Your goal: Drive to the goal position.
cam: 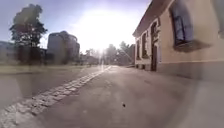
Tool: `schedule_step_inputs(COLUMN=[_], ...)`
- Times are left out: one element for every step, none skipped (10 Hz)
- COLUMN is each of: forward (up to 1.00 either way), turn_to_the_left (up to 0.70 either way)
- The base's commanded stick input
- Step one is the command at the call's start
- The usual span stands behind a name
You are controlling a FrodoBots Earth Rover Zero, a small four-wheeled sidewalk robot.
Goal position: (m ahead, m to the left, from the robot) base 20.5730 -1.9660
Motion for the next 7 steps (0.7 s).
schedule_step_inputs(forward=[0.7,0.7,0.7,0.7,0.7,0.7,0.7], turn_to_the_left=[0.0,0.0,0.0,0.0,0.0,0.0,0.0])
